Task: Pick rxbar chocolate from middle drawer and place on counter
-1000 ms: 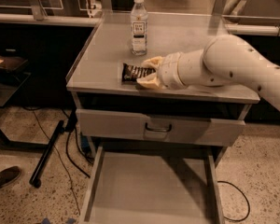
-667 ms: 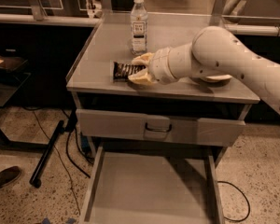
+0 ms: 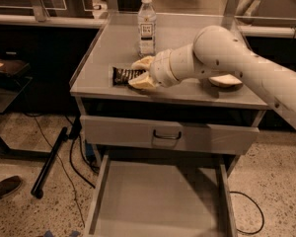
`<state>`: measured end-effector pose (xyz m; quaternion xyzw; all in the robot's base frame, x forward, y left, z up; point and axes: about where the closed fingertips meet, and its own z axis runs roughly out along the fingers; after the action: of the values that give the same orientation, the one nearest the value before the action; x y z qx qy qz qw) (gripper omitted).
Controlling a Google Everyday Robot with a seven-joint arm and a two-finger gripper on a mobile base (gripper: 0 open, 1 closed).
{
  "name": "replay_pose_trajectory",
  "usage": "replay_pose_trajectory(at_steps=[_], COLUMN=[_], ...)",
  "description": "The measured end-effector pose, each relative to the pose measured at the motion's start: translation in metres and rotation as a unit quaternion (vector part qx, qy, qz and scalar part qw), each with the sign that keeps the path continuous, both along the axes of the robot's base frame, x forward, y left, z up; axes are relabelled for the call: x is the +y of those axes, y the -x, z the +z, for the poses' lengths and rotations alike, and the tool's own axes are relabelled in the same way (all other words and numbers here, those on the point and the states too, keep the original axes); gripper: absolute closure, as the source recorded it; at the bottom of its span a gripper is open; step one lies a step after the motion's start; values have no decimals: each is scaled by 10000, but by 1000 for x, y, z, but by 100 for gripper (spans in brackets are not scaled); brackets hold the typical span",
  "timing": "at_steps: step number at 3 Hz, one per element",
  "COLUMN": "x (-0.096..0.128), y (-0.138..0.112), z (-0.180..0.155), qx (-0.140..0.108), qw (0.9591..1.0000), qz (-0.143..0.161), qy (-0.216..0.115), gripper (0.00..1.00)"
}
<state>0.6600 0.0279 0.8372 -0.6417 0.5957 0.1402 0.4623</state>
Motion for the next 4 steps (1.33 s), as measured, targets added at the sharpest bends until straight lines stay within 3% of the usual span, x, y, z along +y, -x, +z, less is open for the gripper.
replay_pose_trajectory(at_steps=[3, 4], x=[0, 0], y=[0, 0], z=[0, 0], qx=[0, 1], qw=[10000, 10000], qz=[1, 2], qy=[0, 0], gripper=[12, 0])
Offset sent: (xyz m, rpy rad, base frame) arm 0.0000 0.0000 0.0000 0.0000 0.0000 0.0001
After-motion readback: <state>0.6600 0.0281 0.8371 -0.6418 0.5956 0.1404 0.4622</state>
